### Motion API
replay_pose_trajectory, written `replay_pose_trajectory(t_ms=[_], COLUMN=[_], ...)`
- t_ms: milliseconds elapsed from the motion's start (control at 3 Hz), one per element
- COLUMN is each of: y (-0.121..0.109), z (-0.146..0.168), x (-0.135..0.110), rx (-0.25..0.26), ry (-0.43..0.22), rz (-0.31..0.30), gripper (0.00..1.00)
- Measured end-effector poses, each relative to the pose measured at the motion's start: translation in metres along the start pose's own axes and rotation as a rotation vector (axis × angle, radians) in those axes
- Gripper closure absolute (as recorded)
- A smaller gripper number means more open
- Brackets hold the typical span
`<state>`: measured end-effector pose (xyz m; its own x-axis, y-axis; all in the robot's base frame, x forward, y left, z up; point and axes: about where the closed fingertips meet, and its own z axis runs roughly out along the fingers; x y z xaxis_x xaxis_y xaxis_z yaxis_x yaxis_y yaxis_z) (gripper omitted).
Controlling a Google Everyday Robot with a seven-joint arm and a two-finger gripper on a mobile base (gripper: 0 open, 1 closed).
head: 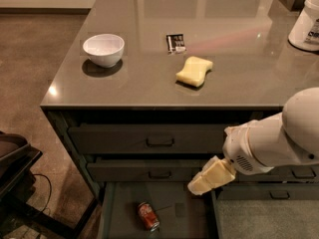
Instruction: Pick coke can from bottom drawer and place on counter
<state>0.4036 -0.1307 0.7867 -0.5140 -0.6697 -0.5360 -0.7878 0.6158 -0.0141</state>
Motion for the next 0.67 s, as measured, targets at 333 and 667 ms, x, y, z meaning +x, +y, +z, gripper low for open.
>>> replay_pose_trajectory(t_ms=[333,667], y=[0.007,0.037], z=[0.003,0.047], x=[0.004,0.031], rx=[-0.001,-0.071], ry=[-0.031,-0.097], rz=[0.015,0.103], gripper=[0.00,0.00])
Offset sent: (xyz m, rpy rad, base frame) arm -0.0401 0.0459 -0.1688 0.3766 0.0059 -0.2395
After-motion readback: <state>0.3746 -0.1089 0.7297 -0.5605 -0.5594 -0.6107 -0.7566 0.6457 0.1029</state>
